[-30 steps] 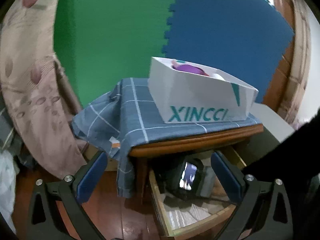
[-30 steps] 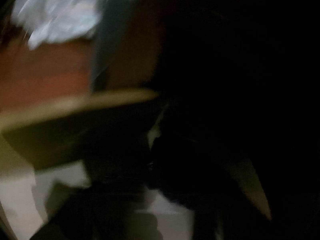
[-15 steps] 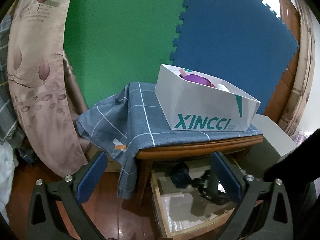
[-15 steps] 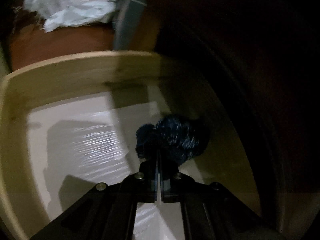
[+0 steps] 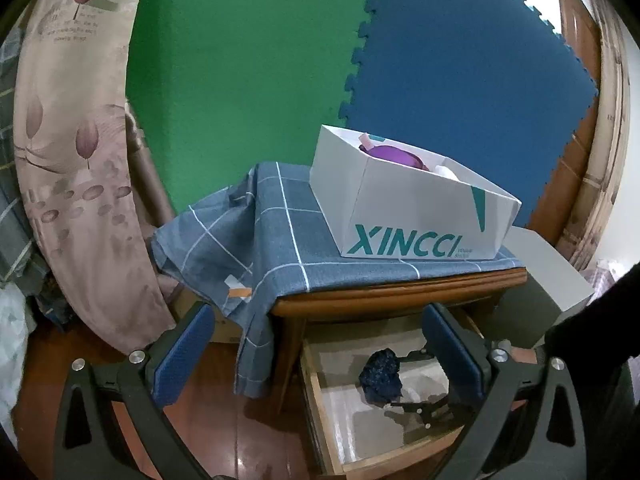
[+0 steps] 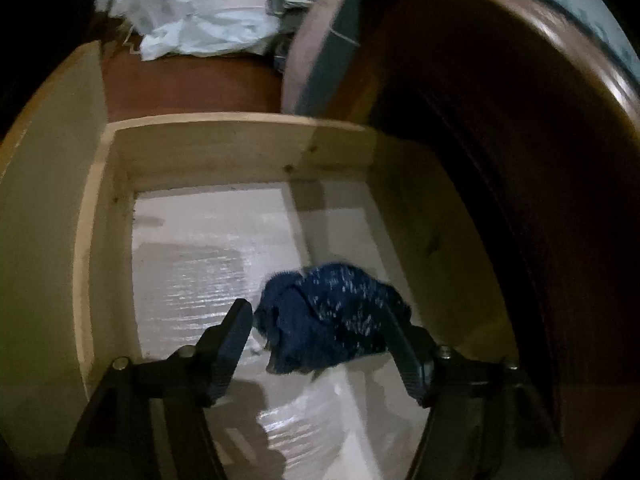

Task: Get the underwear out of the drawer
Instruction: 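Close the right gripper on the dark blue floral underwear, then lift the dark blue underwear with the right gripper up over the box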

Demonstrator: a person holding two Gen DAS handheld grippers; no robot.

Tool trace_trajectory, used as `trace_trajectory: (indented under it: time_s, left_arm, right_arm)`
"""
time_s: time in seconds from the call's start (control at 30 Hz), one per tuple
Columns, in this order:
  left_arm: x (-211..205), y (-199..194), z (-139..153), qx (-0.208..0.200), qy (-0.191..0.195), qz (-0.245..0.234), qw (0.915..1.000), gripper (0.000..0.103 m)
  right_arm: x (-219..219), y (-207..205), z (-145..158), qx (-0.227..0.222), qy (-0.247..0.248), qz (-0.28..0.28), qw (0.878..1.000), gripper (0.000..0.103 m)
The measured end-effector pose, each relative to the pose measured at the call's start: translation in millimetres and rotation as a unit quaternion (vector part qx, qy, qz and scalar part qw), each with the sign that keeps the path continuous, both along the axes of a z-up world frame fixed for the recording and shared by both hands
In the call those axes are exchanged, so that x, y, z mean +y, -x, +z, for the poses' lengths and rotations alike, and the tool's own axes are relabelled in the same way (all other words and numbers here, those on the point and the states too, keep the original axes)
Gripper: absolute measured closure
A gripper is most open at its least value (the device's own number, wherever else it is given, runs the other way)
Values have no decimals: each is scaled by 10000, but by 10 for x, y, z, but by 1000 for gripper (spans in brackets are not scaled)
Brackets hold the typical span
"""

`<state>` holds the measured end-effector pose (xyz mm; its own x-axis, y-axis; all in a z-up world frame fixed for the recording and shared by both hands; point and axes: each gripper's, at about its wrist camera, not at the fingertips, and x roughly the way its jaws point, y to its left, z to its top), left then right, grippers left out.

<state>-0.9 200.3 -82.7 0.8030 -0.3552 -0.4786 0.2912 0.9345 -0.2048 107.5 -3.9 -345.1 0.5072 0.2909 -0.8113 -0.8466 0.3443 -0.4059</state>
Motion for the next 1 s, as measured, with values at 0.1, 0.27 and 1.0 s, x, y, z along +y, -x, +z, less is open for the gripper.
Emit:
trace_trajectory:
  time_s: [0.1, 0.27, 1.0]
  left_arm:
    - [8, -30, 1, 36, 112, -17, 9999, 1]
    - [-33, -22, -11, 51, 64, -112, 9999, 1]
    - [104, -178, -80, 368, 288, 435, 9980, 1]
  right_arm:
    - [47, 40, -42, -28, 166, 168, 9997, 27]
    - [91, -197, -5, 321, -2, -327, 9989, 27]
    - [-191, 63, 1018, 553, -530, -2449, 9665, 78]
